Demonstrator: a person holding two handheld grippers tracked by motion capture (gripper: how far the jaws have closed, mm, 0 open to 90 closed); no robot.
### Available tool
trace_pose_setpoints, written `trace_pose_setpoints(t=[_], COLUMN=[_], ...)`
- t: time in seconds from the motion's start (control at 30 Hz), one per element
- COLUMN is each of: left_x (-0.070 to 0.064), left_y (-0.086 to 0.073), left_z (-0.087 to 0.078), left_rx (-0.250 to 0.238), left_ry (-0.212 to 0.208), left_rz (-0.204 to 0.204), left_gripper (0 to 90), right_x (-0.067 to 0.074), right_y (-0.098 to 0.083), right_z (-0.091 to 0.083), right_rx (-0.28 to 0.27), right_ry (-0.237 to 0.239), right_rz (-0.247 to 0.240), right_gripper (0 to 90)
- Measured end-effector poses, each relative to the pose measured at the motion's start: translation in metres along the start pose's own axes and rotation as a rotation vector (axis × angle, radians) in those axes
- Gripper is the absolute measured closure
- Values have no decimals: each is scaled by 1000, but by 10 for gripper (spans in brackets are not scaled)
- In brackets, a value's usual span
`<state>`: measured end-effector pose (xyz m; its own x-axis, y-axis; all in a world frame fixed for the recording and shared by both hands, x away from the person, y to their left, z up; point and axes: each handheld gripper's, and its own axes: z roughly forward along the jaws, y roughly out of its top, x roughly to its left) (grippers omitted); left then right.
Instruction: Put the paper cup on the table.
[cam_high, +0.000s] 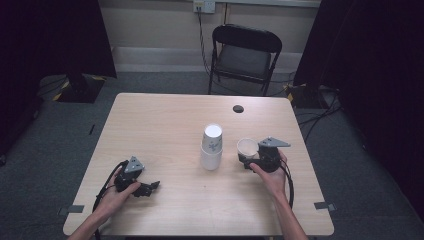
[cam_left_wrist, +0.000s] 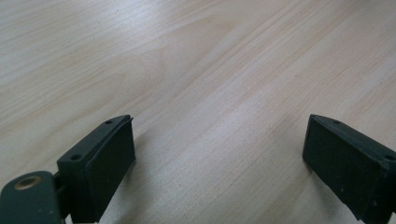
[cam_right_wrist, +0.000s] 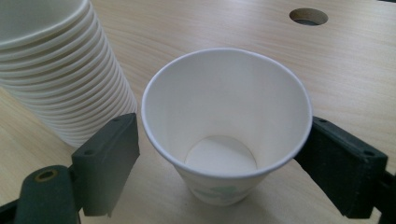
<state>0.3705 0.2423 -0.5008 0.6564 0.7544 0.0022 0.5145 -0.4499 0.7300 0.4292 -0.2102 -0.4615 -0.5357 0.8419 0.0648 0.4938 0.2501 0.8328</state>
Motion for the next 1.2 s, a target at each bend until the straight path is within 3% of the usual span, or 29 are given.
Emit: trace_pose_setpoints(t=[0.3,0.4,0.5,0.8,0.97,1.2], left_x=[0,0,0,-1,-1,-3], left_y=[0,0,0,-1,-1,-1], left_z=[0,0,0,0,-1,-1], left_rx=[0,0,1,1,5,3], left_ry=[0,1,1,8,19,22], left_rz=[0,0,0,-12,-7,-19], left_gripper=[88,87,87,83,82,74], right_x=[2,3,3,16,30,45], right_y=[-2,-6,-10,-26,-40,-60], right_z=[-10,-14,-23,-49,-48,-40], right_rx=[18,41,39,40,93,154], right_ry=[19,2,14,28,56,42], right_rz=[4,-14,6,-7,-29,-65], right_gripper=[149,151,149,149,154,149])
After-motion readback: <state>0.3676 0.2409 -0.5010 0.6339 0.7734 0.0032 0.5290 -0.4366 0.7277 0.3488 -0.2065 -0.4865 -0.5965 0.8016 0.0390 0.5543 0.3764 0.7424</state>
